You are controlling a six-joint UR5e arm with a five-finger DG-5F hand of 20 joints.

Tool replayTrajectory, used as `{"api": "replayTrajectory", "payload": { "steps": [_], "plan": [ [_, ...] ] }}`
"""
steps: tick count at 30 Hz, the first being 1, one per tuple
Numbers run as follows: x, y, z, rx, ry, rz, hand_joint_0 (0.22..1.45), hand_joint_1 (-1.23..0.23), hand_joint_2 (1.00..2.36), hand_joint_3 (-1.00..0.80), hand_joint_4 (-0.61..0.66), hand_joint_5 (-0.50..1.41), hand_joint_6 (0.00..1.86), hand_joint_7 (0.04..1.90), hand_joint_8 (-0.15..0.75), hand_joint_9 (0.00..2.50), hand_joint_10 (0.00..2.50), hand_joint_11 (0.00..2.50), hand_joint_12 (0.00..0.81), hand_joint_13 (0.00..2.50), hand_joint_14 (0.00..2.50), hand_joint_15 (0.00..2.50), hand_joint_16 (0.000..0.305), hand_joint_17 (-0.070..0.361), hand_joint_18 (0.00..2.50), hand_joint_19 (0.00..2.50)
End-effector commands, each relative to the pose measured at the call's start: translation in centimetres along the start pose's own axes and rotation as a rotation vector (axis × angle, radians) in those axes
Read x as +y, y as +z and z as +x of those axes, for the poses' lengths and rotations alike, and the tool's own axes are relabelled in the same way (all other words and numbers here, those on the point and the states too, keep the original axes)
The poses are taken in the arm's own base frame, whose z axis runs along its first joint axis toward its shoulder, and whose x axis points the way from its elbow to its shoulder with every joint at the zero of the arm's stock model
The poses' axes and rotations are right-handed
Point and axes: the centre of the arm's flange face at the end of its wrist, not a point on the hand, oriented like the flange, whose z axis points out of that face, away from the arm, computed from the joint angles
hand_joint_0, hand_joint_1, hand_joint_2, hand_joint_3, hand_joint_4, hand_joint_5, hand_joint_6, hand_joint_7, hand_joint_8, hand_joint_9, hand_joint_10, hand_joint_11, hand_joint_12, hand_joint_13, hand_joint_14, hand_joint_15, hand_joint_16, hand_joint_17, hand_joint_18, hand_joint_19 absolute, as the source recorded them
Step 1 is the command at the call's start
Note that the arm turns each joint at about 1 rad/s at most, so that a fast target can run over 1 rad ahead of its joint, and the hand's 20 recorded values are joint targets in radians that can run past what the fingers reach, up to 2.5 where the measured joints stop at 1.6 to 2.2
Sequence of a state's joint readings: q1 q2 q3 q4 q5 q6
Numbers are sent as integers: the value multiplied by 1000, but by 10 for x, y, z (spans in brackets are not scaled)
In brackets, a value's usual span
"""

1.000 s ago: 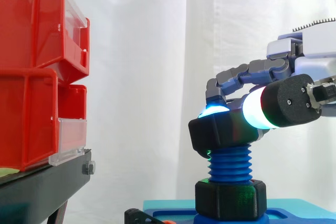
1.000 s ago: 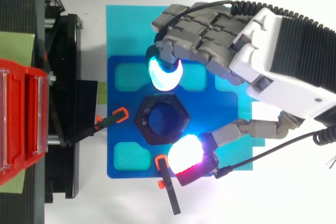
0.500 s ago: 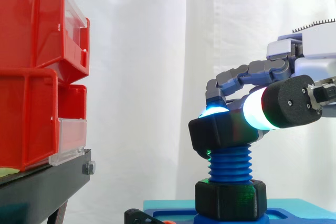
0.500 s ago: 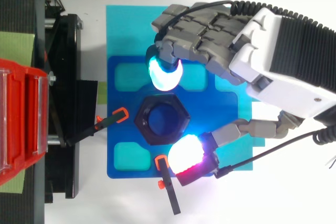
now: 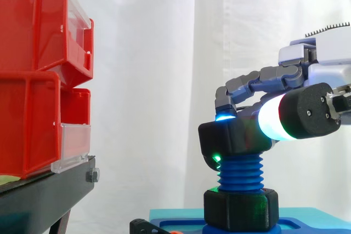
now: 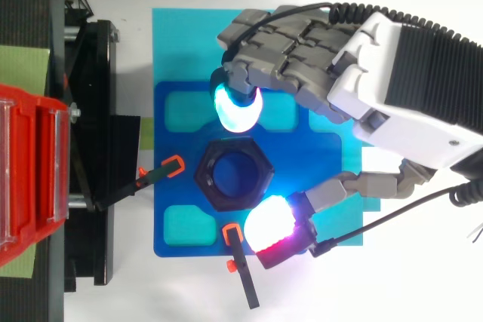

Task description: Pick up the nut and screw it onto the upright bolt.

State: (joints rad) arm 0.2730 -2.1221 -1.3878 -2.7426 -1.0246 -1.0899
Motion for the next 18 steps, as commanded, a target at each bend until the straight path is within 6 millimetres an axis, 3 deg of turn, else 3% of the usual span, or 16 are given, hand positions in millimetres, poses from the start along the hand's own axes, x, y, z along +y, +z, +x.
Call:
{"api": "replayTrajectory", "payload": {
  "steps": [1, 9, 18],
  "plan": [
    [-1, 0, 0, 8, -3, -4, 513, -807, 1000, -500, 317, -196, 500, 1454, 333, 396, 0, 79, 391, 330, 0, 0, 58, 130, 442, 27],
    [-6, 1, -2, 7, -3, 0, 505, -802, 1000, -500, 316, -199, 500, 1433, 332, 390, 2, 75, 393, 322, 0, 0, 58, 131, 435, 30],
    [-7, 2, -3, 18, -6, -6, 457, -775, 1000, -500, 292, -256, 504, 898, 324, 263, 0, 0, 418, 222, 0, 0, 64, 145, 332, 0]
  ]
}}
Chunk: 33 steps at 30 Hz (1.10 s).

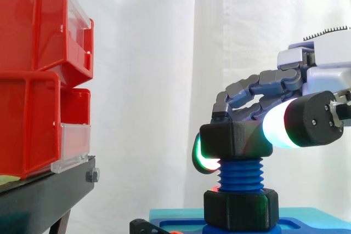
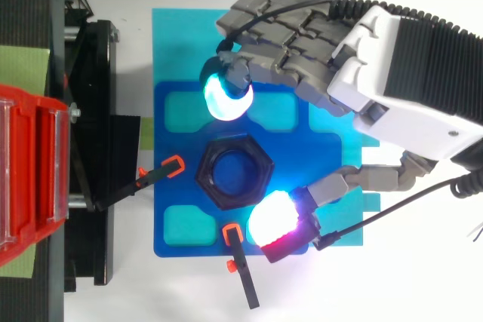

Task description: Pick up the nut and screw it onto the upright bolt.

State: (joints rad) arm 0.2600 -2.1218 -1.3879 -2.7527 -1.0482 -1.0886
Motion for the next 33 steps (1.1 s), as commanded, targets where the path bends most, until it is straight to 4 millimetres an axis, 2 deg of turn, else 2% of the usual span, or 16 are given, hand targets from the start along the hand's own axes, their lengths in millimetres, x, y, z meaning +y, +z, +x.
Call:
{"api": "replayTrajectory", "payload": {
  "steps": [1, 12, 13, 16, 23, 33],
  "plan": [
    [-2, -1, 0, 11, -5, 0, 455, -758, 1000, -500, 278, -261, 503, 855, 322, 252, 0, 0, 419, 207, 0, 0, 65, 145, 318, 0],
    [-8, -1, -3, 36, 3, 0, 410, -676, 1000, -500, 202, -300, 501, 662, 296, 83, 0, 0, 428, 60, 0, 0, 68, 154, 118, 0],
    [-8, -1, -3, 35, 4, -1, 406, -620, 1000, -500, 178, -300, 502, 677, 279, 6, 0, 0, 422, 0, 0, 0, 67, 152, 7, 0],
    [2, 5, -10, 19, 16, -23, 396, -602, 1000, -500, 175, -300, 502, 674, 280, 0, 0, 0, 430, 0, 0, 0, 69, 154, 0, 0],
    [4, 6, -12, 16, 15, -32, 369, -575, 1000, -500, 183, -300, 502, 677, 290, 0, 0, 0, 442, 0, 0, 0, 71, 160, 0, 0],
    [28, 16, -36, 5, 22, -64, 349, -536, 1000, -500, 114, -300, 501, 613, 278, 0, 0, 0, 447, 0, 0, 0, 73, 164, 0, 0]
  ]
}}
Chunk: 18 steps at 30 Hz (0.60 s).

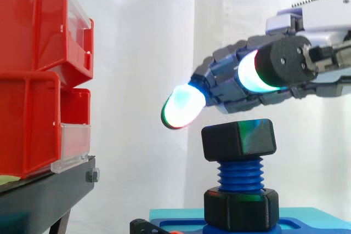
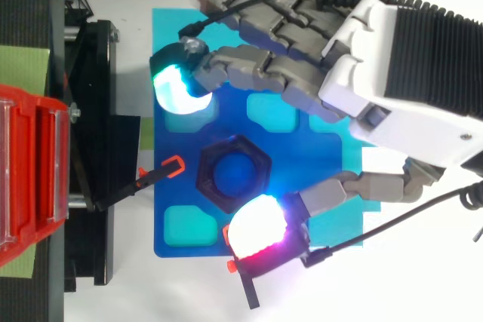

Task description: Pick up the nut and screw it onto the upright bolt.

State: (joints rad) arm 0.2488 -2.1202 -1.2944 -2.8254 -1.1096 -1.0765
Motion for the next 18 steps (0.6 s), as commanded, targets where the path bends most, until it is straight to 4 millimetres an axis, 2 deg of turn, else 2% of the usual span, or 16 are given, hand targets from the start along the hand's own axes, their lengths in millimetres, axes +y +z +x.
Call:
{"api": "replayTrajectory", "payload": {
  "steps": [1, 6, 9, 14, 18],
  "plan": [
    [8, 2, -4, 1, -4, -13, 350, -530, 1000, -500, 113, -300, 501, 611, 277, 0, 0, 0, 447, 0, 0, 0, 73, 164, 0, 0],
    [12, 2, -1, -2, -2, -21, 356, -399, 1000, -500, 126, -300, 501, 624, 282, 0, 0, 0, 447, 0, 0, 0, 72, 163, 0, 0],
    [22, 3, 3, -20, 0, -49, 366, -283, 1000, -500, 135, -295, 501, 633, 287, 0, 0, 0, 449, 0, 0, 0, 72, 163, 0, 0],
    [19, 8, 31, 8, -9, -66, 410, -131, 1000, -500, 133, -274, 502, 692, 280, 11, 0, 0, 422, 0, 0, 0, 68, 152, 0, 0],
    [17, 7, 34, 17, 17, -58, 428, -123, 1000, -500, 148, -260, 502, 746, 280, 35, 0, 0, 411, 0, 0, 0, 65, 147, 0, 0]
  ]
}}
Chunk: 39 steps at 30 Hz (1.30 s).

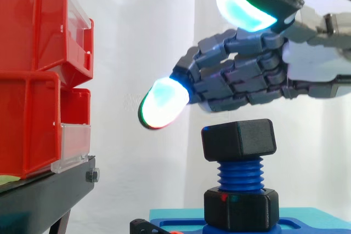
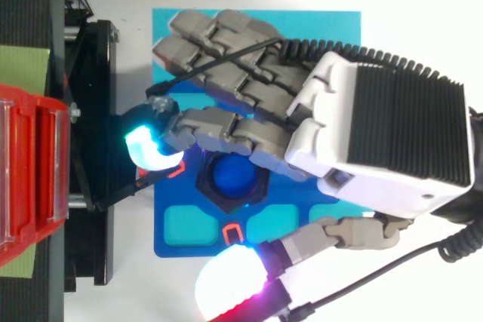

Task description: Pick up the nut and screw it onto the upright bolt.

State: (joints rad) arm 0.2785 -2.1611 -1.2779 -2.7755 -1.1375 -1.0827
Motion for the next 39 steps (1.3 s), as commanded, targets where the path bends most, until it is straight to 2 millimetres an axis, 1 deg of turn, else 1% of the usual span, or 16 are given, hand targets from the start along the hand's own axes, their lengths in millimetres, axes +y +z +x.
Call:
{"api": "replayTrajectory", "payload": {
  "steps": [1, 7, 11, 16, 17, 19, 21, 22, 23, 29, 31, 33, 37, 39],
  "plan": [
    [-2, 0, 5, 14, 8, 6, 435, -134, 1000, -500, 175, -243, 503, 813, 280, 48, 0, 0, 408, 0, 0, 0, 64, 145, 0, 0],
    [-3, -6, 9, 56, 1, 24, 452, -184, 1000, -500, 213, -222, 503, 940, 280, 80, 0, 0, 399, 14, 0, 0, 62, 139, 0, 0],
    [-5, -8, 9, 76, -9, 32, 457, -202, 1000, -500, 209, -207, 503, 1026, 280, 110, 0, 0, 396, 37, 0, 0, 61, 137, 0, 0],
    [-12, -10, 10, 96, -20, 50, 461, -222, 1000, -500, 211, -199, 503, 1071, 280, 123, 0, 0, 394, 53, 0, 0, 61, 136, 0, 0],
    [-14, -11, 10, 107, -25, 57, 461, -251, 1000, -500, 220, -192, 503, 1066, 289, 169, 0, 0, 398, 96, 0, 0, 61, 137, 34, 0],
    [-16, -12, 9, 115, -30, 63, 461, -256, 1000, -500, 224, -191, 503, 1080, 290, 174, 0, 0, 398, 97, 0, 0, 60, 136, 44, 0],
    [-18, -13, 8, 123, -34, 68, 462, -261, 1000, -500, 224, -191, 503, 1156, 292, 179, 0, 0, 397, 103, 0, 0, 60, 135, 51, 0],
    [-22, -13, 7, 126, -35, 75, 464, -234, 1000, -500, 215, -197, 503, 1213, 284, 140, 0, 0, 393, 69, 0, 0, 59, 133, 0, 0],
    [-23, -13, 6, 125, -35, 76, 466, -269, 1000, -500, 228, -192, 502, 1259, 295, 187, 0, 0, 396, 119, 0, 0, 60, 135, 71, 0],
    [-32, -11, 1, 120, -31, 91, 471, -294, 1000, -500, 251, -185, 500, 1421, 308, 220, 0, 0, 393, 168, 0, 0, 59, 133, 123, 0],
    [-34, -11, -1, 119, -31, 93, 474, -292, 1000, -500, 249, -185, 512, 1429, 310, 226, 0, 0, 392, 175, 0, 0, 59, 133, 129, 0],
    [-36, -11, -4, 119, -32, 96, 479, -240, 1000, -500, 252, -187, 540, 1397, 311, 231, 0, 0, 390, 177, 0, 0, 58, 132, 130, 0],
    [-40, -12, -11, 126, -32, 94, 484, -163, 1000, -500, 265, -186, 647, 1225, 316, 266, 0, 0, 387, 202, 0, 0, 58, 130, 135, 0],
    [-42, -11, -14, 122, -30, 94, 487, -138, 1000, -500, 264, -175, 674, 1185, 322, 289, 0, 0, 384, 209, 0, 0, 58, 129, 138, 0]
  ]
}}
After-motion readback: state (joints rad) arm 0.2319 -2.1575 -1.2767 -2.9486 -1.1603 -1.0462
